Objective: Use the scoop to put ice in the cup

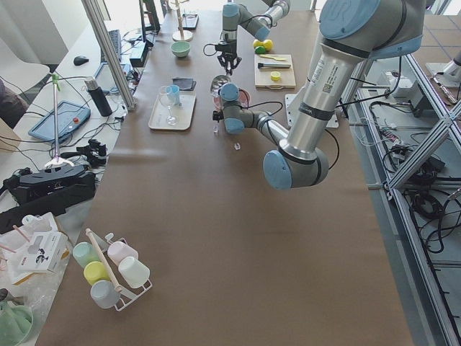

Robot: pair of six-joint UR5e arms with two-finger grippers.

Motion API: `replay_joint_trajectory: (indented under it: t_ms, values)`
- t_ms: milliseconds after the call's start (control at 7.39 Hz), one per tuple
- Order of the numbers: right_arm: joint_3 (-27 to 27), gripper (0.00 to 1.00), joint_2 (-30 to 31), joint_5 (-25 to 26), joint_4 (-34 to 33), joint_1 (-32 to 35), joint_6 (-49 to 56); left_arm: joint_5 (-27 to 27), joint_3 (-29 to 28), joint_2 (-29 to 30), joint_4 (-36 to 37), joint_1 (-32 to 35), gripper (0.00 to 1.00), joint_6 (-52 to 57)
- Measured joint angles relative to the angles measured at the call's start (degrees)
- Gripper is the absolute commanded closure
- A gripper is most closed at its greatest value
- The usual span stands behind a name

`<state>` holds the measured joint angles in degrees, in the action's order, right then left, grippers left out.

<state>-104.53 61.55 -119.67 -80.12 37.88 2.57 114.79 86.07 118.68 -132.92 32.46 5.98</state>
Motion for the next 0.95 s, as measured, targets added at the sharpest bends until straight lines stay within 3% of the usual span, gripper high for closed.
replay_joint_trajectory:
  t_ms: [406,947]
  values:
    - [-2.57,1.0,1.67,-4.11,-5.61,7.14,-1.47,1.74,0.56,-0.96,-0.01,0.65,0.01,0.19]
    - [-2.03,1.0,1.43,-2.88,-13.91,13.01,-3.71,4.14,4.62,-4.34,1.11,1.74,0.01,0.43]
